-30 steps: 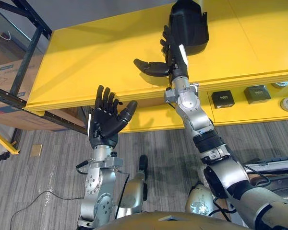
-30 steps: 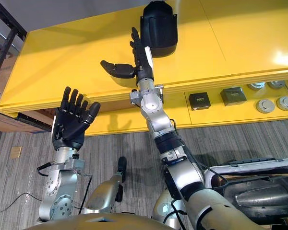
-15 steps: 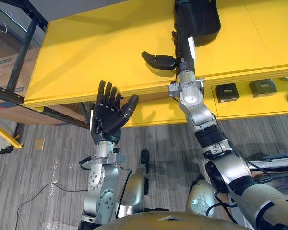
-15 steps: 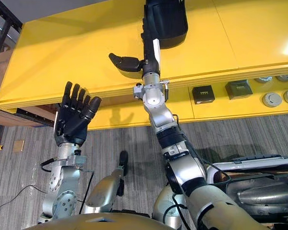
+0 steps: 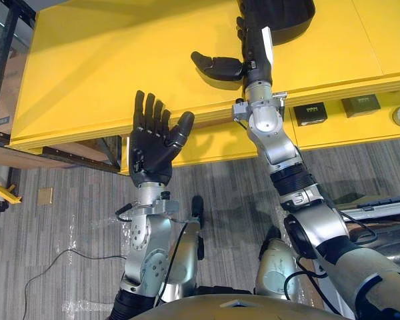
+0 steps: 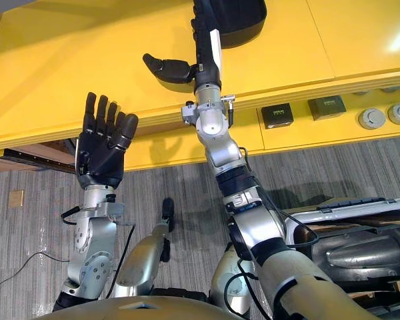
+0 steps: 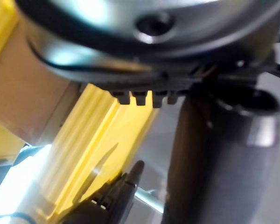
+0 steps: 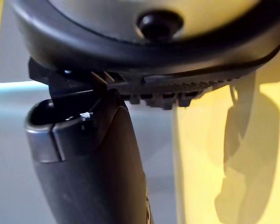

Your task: Walk over and take three plastic housings, then place them on the shelf

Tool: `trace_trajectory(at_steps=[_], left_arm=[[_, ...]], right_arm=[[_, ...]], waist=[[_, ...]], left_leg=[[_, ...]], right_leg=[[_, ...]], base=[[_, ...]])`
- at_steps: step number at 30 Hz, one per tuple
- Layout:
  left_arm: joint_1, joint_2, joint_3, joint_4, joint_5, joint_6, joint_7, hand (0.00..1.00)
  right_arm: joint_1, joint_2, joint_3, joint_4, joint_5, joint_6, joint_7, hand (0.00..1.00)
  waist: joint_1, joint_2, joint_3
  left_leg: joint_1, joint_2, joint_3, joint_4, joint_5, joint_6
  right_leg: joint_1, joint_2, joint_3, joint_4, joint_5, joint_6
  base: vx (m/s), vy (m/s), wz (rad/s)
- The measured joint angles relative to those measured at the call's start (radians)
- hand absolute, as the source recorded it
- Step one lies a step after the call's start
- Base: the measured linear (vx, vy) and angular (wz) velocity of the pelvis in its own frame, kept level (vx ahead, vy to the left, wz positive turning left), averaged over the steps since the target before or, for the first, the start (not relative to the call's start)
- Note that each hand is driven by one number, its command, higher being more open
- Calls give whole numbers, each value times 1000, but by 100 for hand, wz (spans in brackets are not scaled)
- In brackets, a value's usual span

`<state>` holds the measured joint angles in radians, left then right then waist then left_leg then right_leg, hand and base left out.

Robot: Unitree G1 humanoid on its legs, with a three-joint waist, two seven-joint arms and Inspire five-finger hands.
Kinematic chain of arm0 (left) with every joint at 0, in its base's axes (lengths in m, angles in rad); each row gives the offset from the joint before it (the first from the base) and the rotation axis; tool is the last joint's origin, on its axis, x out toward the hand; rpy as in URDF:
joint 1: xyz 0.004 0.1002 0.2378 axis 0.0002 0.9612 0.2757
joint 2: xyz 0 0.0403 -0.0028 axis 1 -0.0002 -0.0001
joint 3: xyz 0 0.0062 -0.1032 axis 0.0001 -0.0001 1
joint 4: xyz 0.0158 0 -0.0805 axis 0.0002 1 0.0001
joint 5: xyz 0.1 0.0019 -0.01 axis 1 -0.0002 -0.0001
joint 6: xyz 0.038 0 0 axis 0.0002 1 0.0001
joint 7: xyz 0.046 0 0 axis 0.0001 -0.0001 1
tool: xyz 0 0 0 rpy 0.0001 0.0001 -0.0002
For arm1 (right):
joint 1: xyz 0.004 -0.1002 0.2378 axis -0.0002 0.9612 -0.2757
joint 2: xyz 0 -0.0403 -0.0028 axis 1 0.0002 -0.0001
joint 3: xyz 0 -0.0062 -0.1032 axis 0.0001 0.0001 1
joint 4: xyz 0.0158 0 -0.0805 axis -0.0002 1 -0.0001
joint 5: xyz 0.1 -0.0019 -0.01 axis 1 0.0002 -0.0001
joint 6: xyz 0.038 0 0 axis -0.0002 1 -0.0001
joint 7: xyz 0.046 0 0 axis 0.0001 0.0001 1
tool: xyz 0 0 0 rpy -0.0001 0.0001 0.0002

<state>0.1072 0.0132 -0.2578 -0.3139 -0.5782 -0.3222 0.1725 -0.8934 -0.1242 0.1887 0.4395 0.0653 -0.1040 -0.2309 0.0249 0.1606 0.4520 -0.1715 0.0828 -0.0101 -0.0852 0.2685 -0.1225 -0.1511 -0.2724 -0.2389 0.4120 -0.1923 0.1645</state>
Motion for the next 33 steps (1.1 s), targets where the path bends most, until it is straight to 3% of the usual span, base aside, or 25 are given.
trace_trajectory(at_steps=[4,11,14,17,23,33], left_arm=[[-9,3,-1,10,2,-1,0,100],[-10,40,3,12,39,-1,-11,100],[-8,46,24,12,40,-1,-16,100],[-16,72,33,13,40,-1,-16,100],[-37,89,22,13,51,-3,2,100],[-141,89,20,42,77,-29,36,100]], right_arm=[[17,0,18,-19,27,-44,94,100],[217,-40,18,-410,29,-48,192,100],[270,-77,-53,-528,31,-21,211,100],[305,-139,-166,-536,33,38,215,100],[323,-304,-255,-511,110,145,216,100],[158,-360,-233,-276,162,162,222,100]], waist=[[-3,-3,3],[-5,-14,1],[-24,-36,-7],[-44,-72,-25],[-66,-80,-28],[-68,-79,-27]], left_leg=[[7,0,0,0,-1,2],[53,4,20,-1,-21,13],[59,15,50,-1,-27,16],[60,27,76,-1,-29,15],[51,50,118,-4,-34,8],[1,66,116,0,-12,11]], right_leg=[[17,3,-3,-19,9,3],[94,15,-3,-104,47,12],[104,30,21,-155,82,11],[106,47,45,-198,114,10],[77,69,85,-228,144,4],[27,90,98,-239,171,-4]], base=[[-2,-5,1],[12,-20,-6],[6,5,-27],[7,-6,-30],[-27,-14,-24],[-15,-39,-4]])
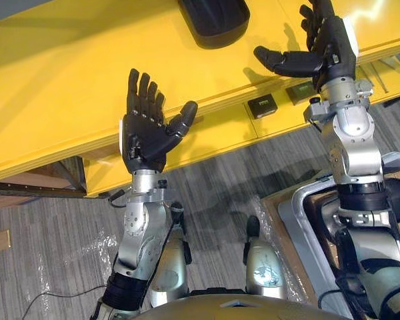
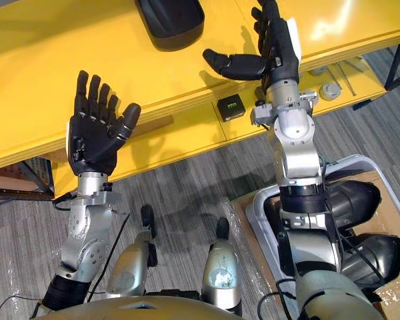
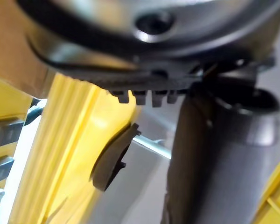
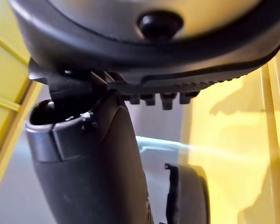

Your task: Walk over and take three plastic housings, then place them on the shelf

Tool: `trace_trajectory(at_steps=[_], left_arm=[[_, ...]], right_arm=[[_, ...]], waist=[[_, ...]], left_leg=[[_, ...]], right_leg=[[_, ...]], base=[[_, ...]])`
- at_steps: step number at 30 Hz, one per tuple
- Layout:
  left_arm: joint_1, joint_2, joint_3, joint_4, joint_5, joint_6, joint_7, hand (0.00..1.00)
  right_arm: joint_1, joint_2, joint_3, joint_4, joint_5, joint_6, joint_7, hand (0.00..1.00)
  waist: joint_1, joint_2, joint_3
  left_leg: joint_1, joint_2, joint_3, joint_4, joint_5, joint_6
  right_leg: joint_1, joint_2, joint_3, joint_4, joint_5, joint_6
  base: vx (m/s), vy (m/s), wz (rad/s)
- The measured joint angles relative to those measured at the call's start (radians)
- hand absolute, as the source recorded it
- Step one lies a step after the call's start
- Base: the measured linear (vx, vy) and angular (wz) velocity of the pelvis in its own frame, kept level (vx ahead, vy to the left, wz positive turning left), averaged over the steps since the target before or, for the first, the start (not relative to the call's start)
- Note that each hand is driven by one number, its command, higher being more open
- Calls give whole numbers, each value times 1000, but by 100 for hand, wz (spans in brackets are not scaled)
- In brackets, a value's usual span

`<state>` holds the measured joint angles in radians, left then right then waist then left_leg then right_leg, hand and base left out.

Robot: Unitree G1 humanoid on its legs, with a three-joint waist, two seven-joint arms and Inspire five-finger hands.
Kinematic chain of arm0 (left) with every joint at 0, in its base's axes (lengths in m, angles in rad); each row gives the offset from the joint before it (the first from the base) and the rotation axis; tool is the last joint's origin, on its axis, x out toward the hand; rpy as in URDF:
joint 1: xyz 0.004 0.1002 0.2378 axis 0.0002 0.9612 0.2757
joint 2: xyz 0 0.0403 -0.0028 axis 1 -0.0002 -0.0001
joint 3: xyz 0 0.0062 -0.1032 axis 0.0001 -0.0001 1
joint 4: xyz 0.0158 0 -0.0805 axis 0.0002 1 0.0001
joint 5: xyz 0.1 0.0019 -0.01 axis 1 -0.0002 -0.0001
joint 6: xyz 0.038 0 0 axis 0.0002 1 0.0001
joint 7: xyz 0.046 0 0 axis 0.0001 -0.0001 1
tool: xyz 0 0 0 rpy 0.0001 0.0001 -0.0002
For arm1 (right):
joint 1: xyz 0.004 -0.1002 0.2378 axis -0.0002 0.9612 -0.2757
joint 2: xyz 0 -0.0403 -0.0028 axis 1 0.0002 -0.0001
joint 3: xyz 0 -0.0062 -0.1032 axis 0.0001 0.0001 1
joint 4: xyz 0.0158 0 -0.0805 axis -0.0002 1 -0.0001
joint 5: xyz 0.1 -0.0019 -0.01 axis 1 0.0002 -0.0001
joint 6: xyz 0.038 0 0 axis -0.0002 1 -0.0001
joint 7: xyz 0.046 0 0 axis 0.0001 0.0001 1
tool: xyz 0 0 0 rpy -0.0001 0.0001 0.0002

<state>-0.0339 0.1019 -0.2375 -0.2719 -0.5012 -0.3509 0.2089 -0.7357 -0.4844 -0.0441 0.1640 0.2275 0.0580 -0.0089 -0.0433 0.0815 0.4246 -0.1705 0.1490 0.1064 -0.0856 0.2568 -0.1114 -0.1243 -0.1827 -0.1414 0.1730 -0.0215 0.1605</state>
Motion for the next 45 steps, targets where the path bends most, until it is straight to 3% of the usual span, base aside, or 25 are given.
trace_trajectory(at_steps=[8,15,45], left_arm=[[-63,3,-13,45,0,-17,0,100],[-102,20,-45,77,0,-19,-8,100],[-113,24,-42,109,-3,-43,-24,100]], right_arm=[[-150,-72,52,162,30,-4,22,100],[-228,-73,84,234,34,-6,30,100],[-280,-74,97,273,34,-6,136,100]], waist=[[37,16,13],[61,31,22],[64,33,23]], left_leg=[[-46,-1,-28,0,6,-2],[-55,0,-39,0,6,-1],[-46,1,-45,0,6,-2]], right_leg=[[-32,1,-20,6,-1,-1],[-33,1,-29,6,-3,-3],[-46,-2,-31,59,-30,-10]], base=[[-13,-34,9],[14,-41,3],[-4,-35,1]])
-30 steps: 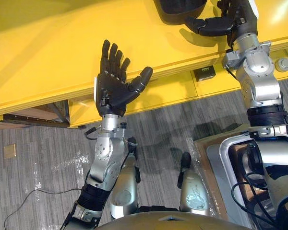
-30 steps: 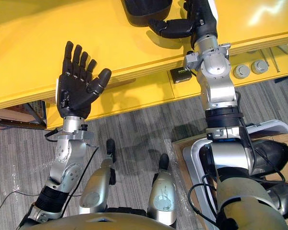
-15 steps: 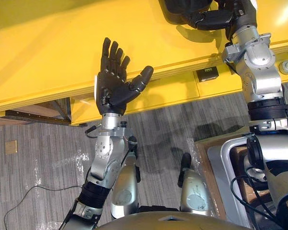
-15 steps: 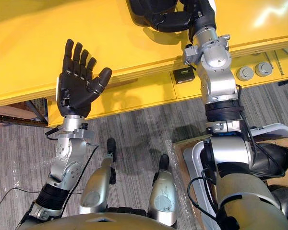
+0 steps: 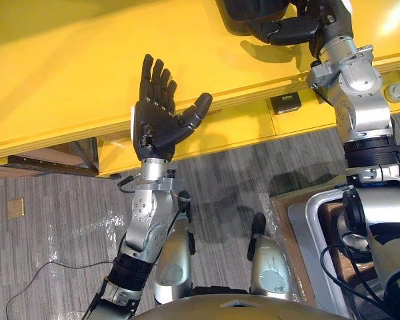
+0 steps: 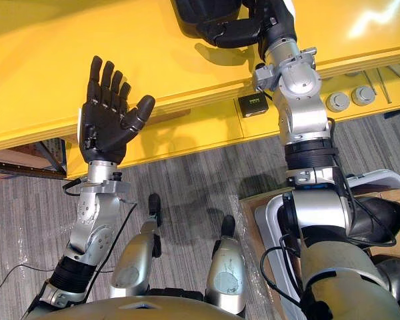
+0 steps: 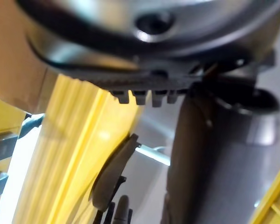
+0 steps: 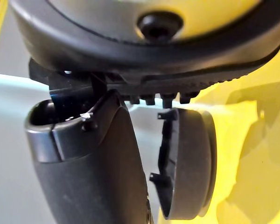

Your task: Walk over and take three plastic housings, then place them on the shelf

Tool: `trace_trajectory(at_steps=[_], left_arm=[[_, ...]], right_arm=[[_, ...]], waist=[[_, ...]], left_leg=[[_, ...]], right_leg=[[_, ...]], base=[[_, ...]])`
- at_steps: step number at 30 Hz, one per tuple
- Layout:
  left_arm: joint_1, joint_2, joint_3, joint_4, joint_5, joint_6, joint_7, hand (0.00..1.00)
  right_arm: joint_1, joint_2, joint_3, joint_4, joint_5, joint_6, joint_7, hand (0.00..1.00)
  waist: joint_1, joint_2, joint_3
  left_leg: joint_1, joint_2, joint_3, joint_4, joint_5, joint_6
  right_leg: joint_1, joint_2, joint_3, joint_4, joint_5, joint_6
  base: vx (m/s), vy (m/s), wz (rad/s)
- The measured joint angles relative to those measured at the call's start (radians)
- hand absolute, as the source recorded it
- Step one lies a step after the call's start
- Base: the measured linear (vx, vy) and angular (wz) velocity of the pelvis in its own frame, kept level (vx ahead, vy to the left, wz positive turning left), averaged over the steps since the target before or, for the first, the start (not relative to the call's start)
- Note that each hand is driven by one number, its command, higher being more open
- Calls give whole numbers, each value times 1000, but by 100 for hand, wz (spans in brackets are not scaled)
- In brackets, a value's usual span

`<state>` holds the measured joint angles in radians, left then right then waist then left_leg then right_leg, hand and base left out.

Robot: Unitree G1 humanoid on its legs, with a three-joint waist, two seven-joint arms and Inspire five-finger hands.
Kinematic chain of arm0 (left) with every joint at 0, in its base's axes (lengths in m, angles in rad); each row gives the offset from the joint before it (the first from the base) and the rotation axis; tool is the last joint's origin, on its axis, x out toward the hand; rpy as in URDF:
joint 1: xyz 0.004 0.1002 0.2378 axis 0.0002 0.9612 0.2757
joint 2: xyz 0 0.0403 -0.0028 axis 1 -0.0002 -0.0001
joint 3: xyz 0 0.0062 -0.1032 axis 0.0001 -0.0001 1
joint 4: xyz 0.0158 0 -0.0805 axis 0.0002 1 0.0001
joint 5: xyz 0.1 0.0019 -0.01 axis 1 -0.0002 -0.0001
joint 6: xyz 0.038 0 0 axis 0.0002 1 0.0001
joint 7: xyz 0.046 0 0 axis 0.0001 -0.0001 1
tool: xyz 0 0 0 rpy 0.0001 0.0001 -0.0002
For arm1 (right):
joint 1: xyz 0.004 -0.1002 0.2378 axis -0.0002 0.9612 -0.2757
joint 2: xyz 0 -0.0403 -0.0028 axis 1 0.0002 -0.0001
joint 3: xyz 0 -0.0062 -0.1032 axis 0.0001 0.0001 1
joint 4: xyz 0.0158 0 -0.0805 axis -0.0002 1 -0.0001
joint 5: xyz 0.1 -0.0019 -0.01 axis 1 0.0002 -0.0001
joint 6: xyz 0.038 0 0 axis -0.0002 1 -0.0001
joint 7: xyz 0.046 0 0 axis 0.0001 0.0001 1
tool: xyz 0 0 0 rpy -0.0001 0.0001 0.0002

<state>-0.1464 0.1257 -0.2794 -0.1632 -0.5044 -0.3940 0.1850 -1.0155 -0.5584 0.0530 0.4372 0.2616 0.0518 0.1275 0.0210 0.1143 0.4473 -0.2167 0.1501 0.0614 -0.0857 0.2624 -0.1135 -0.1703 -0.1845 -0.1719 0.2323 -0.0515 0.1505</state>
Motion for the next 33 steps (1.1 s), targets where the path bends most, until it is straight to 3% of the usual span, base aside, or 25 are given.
trace_trajectory(at_steps=[22,28,33], left_arm=[[0,13,1,18,0,0,1,100],[1,13,1,18,0,0,0,100],[32,9,3,6,0,0,1,100]], right_arm=[[23,0,36,0,-1,0,49,100],[23,0,35,0,-1,-2,-19,100],[80,2,-29,-93,-16,-51,-131,100]], waist=[[2,0,0],[1,0,0],[0,0,0]], left_leg=[[10,0,-1,0,-1,0],[11,-1,-1,0,1,1],[26,-3,-6,0,6,1]], right_leg=[[17,0,-4,-6,0,0],[19,0,-6,-5,0,0],[38,-1,-14,-8,0,0]], base=[[0,-11,0],[0,0,0],[4,-23,3]])
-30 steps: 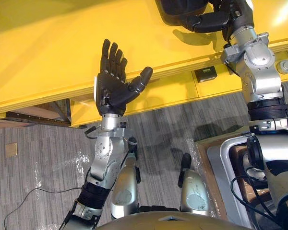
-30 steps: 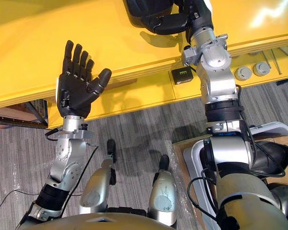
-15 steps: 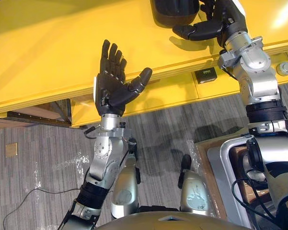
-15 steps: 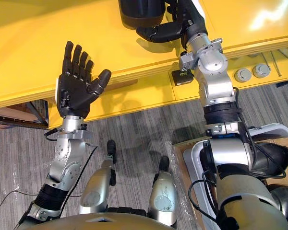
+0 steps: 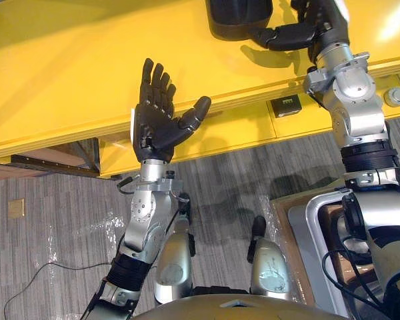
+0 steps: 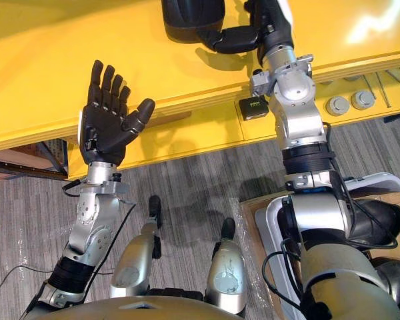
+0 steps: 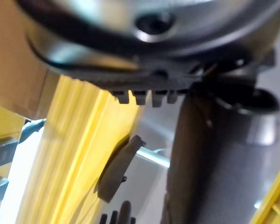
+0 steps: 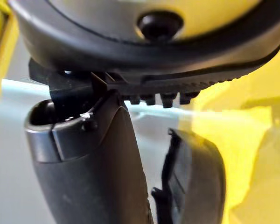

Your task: Walk over and take three plastic housings, then place them on the shelf

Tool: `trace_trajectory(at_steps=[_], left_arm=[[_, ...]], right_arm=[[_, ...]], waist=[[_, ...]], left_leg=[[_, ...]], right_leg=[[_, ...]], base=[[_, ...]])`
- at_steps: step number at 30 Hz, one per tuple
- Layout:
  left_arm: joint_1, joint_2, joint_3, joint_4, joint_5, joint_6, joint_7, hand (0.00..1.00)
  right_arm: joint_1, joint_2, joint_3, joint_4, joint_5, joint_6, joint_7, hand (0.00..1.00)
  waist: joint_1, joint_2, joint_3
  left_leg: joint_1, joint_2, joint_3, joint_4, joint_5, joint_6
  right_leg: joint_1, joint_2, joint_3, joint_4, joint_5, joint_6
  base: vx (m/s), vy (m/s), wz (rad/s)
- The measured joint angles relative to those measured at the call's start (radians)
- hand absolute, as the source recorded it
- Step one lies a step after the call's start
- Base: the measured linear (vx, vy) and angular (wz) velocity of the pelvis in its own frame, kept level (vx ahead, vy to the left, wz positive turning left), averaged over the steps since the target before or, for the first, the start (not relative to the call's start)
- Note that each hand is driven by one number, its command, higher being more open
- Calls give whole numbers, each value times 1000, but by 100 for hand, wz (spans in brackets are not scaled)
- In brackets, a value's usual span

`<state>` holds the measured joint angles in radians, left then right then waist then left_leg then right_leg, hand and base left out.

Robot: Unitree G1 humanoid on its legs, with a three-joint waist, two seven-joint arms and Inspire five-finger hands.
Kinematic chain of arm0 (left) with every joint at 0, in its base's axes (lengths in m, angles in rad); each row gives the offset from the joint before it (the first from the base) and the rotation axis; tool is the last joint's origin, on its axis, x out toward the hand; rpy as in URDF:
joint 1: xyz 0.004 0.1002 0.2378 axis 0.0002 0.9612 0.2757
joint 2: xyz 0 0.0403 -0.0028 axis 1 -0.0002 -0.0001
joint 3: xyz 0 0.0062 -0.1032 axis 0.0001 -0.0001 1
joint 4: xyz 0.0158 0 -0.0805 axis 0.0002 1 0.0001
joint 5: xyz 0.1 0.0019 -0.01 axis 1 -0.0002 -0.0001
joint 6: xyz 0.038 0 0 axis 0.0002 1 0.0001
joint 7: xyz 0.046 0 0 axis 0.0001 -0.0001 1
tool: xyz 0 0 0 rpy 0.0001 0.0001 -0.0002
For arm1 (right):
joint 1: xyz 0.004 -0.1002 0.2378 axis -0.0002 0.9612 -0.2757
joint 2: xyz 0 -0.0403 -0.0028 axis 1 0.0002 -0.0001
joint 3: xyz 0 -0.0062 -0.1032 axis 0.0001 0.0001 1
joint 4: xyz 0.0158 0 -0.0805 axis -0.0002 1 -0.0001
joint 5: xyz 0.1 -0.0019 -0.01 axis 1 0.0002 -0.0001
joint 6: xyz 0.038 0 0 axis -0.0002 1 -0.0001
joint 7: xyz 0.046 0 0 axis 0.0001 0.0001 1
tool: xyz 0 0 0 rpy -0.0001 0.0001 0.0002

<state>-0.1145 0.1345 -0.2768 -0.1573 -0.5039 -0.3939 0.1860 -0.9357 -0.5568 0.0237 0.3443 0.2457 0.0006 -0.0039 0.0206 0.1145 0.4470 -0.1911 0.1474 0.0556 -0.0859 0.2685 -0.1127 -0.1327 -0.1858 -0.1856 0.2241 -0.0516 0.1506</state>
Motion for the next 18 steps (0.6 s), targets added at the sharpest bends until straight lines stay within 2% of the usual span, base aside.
trace_trajectory(at_steps=[3,5,8,14,16,18], left_arm=[[50,0,4,-19,0,0,0,100],[83,-4,14,-38,0,0,-1,100],[137,-15,18,-94,0,2,-17,100],[202,-20,20,-188,5,10,-79,100],[209,-21,21,-198,6,14,-98,100],[232,-28,27,-202,24,37,-120,100]], right_arm=[[114,13,-75,-173,-42,-45,-74,100],[213,46,-105,-299,-79,-80,-106,100],[397,135,-113,-434,-123,-118,-120,100],[692,297,-113,-499,-122,-121,-133,100],[759,329,-117,-518,-121,-129,-138,100],[834,378,-118,-520,-112,-165,-134,100]], waist=[[-1,1,-1],[-14,1,-6],[-26,0,-58],[-27,-19,-187],[-28,-23,-194],[-38,-27,-214]], left_leg=[[25,0,1,-1,-5,-4],[43,0,3,-3,-22,-11],[60,0,23,-4,-36,-7],[109,2,49,-4,-56,-11],[132,3,60,-4,-61,-14],[148,7,68,-4,-69,-17]], right_leg=[[26,0,-2,-8,-1,0],[50,1,-4,-21,-1,1],[81,1,-1,-64,3,4],[151,5,7,-142,25,10],[172,7,16,-149,26,10],[188,10,23,-161,28,10]], base=[[0,0,0],[0,0,0],[27,-13,-9],[100,-33,-11],[69,-32,-13],[13,-28,-10]])
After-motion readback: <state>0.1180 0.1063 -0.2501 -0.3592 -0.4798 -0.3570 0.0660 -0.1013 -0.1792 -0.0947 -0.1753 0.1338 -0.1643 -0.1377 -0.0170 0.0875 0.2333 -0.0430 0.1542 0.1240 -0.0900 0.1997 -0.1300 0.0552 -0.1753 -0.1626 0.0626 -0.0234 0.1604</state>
